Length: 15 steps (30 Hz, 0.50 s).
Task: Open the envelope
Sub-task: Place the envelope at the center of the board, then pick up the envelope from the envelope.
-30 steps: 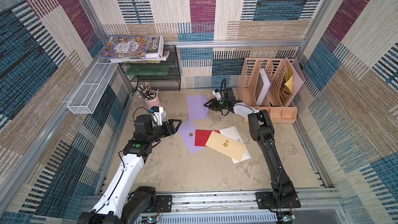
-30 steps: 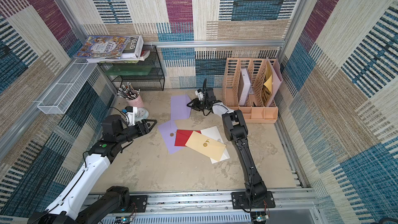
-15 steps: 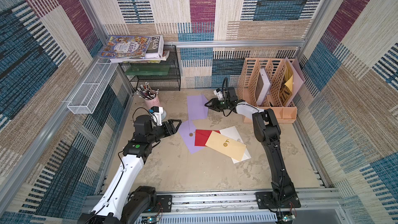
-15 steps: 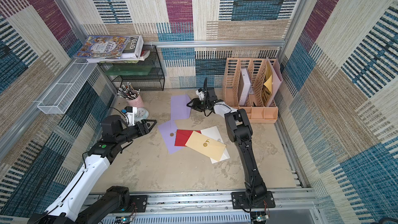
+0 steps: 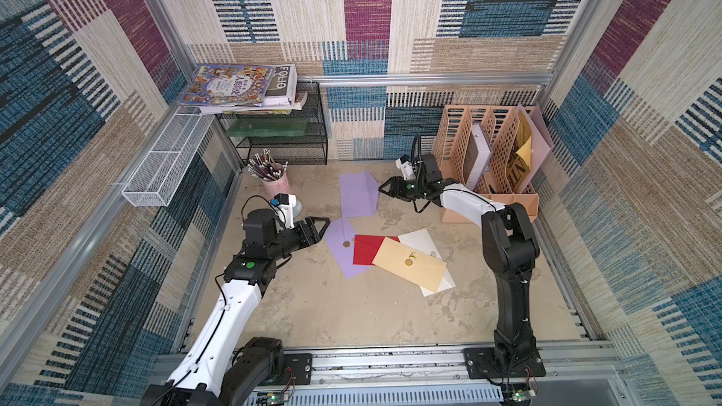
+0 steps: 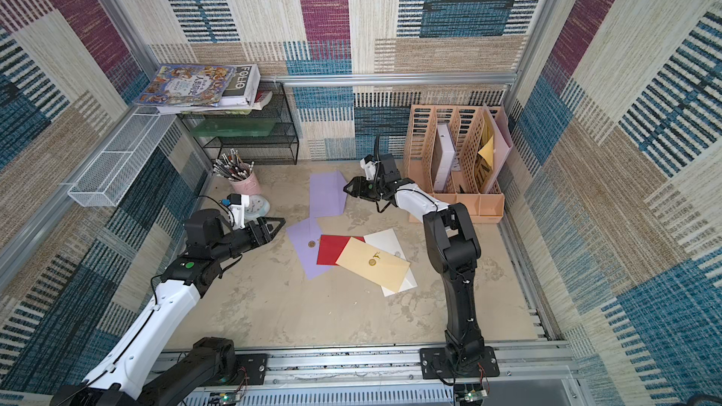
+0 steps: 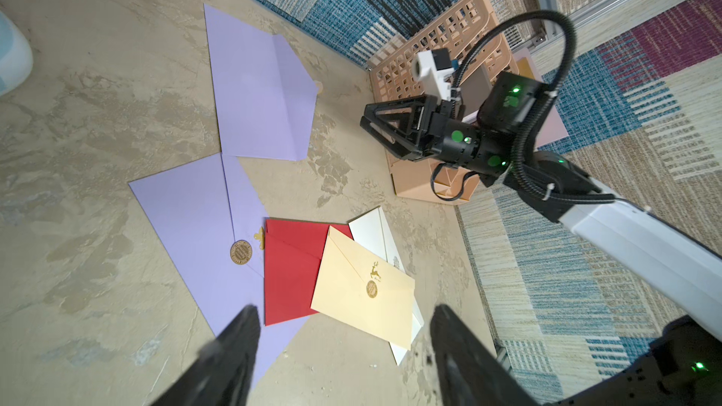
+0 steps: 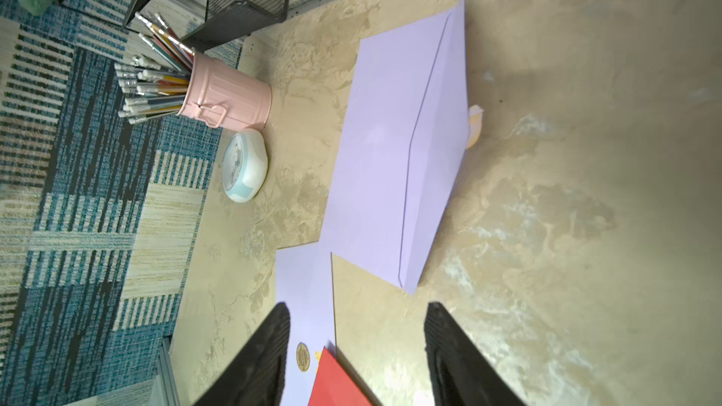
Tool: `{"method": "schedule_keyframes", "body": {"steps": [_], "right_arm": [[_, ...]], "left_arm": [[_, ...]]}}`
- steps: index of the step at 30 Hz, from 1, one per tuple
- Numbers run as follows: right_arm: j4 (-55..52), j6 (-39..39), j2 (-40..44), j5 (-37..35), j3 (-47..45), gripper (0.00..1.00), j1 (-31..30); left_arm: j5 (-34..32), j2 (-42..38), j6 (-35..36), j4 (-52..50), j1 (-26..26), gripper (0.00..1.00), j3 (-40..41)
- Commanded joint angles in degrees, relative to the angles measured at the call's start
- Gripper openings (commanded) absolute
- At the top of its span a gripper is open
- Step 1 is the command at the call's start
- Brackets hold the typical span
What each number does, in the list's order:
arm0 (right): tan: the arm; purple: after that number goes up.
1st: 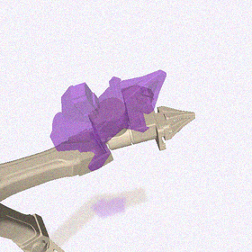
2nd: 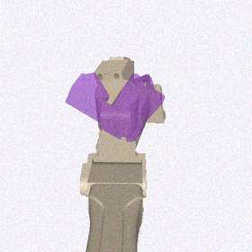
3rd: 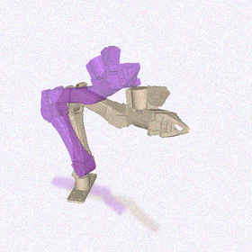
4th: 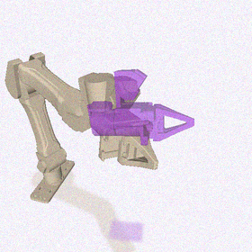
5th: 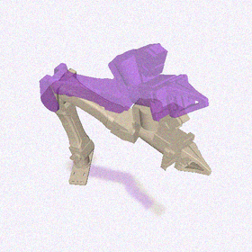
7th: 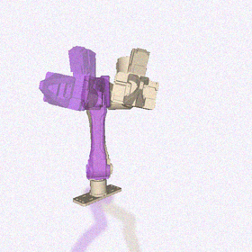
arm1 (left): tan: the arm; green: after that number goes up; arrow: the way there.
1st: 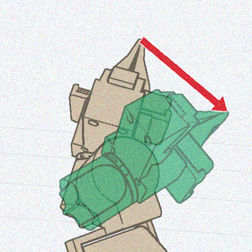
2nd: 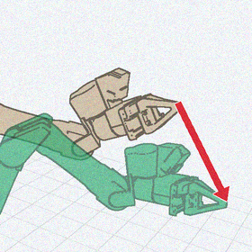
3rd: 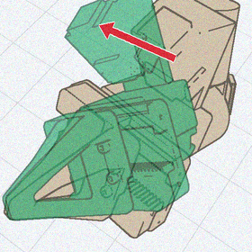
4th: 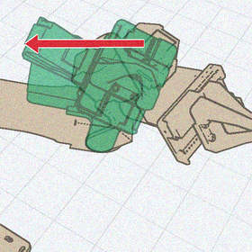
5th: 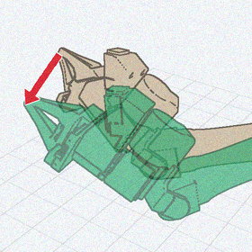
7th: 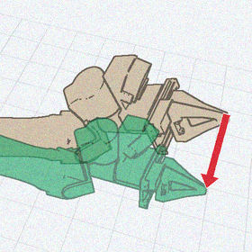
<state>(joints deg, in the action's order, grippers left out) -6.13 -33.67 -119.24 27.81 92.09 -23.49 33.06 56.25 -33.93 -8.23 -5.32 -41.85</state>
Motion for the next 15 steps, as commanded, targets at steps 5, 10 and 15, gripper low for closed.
{"method": "schedule_keyframes", "body": {"steps": [5,10,15], "right_arm": [[-5.5,6.5,12.0,-6.9,-12.3,0.45,-0.9],[-7.5,8.1,20.2,-10.7,-22.0,0.43,-1.3],[-8.2,8.0,26.1,-13.9,-29.6,0.43,-1.3]], "left_arm": [[5.9,4.2,-2.4,6.5,-0.2,0.71,1.8],[6.8,8.0,-5.0,11.4,-2.0,0.71,4.3],[5.3,13.3,-7.1,15.8,-7.6,0.71,5.5]]}}
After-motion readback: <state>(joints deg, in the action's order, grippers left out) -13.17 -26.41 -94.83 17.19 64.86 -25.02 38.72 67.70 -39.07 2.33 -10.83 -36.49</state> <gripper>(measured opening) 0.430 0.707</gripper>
